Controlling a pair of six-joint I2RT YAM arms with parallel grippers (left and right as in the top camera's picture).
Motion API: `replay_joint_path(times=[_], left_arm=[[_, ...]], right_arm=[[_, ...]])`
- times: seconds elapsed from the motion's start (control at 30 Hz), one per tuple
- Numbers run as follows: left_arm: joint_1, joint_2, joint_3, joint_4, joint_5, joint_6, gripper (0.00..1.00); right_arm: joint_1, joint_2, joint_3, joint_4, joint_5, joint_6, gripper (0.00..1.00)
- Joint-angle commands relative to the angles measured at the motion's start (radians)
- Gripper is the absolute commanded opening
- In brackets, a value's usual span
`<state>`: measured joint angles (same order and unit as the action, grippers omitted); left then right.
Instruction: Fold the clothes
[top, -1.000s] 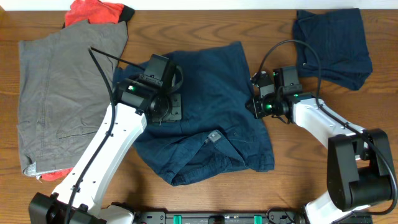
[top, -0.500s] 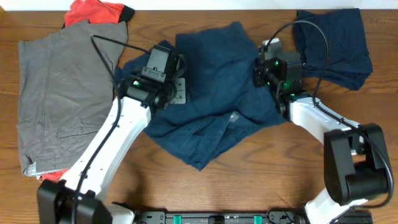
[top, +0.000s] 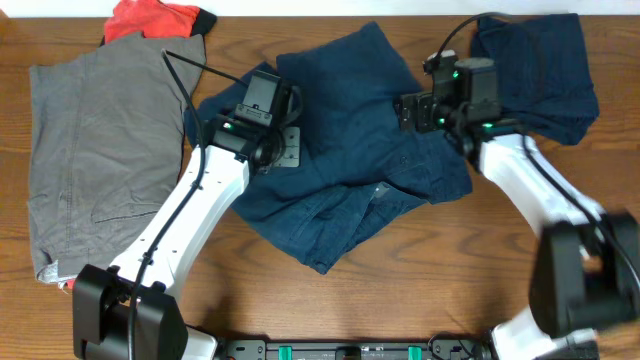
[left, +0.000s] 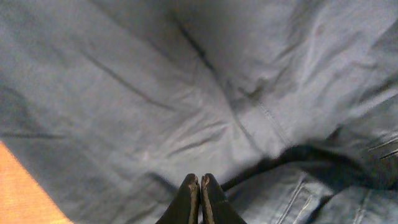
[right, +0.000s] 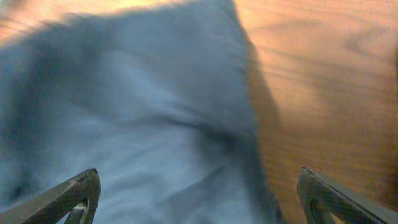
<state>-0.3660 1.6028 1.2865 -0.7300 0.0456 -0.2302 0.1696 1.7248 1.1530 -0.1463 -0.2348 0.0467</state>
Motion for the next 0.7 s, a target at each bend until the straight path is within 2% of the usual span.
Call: replay_joint_path(times=[0.0,0.1,0.17,0.2,0.3,0.33,0.37,0.47,0.67], left_arm=[[0.039,0.002,0.009,-0.033,-0.012,0.018,0.06],[0.081,0.002,0.009,-0.052,-0.011,0.007,0.06],[0.113,0.002,0.009,-0.055,-0.008,0.007,0.06],[0.127,0.002,0.009,-0.055,-0.008,0.001,0.06],[0.16,0.002,0.009,-0.055,-0.008,-0.011,0.06],[0.167,0.002,0.009,-0.055,-0.008,-0.011,0.06],[0.171,0.002,0.009,-0.055,-0.008,-0.011,0.06],[0.175,0.002,0.009,-0.055,-0.008,-0.01,0.06],[0.175,0.002,0.009,-0.055,-0.008,-0.01,0.06]], right_arm=[[0.023,-0.112,0.031,-0.105,-0.11,0.007,0.99],[0.056,-0.113,0.027,-0.23,-0.11,-0.007,0.98],[0.079,-0.097,0.019,-0.284,-0.109,-0.043,0.83],[0.091,-0.083,0.013,-0.306,-0.109,-0.06,0.73],[0.122,-0.043,0.006,-0.345,-0.11,-0.063,0.27],[0.133,-0.029,0.005,-0.358,-0.11,-0.063,0.17],[0.146,-0.014,0.005,-0.374,-0.11,-0.063,0.1],[0.188,0.024,0.005,-0.433,-0.11,-0.063,0.02],[0.26,0.045,-0.004,-0.573,-0.101,-0.059,0.01]])
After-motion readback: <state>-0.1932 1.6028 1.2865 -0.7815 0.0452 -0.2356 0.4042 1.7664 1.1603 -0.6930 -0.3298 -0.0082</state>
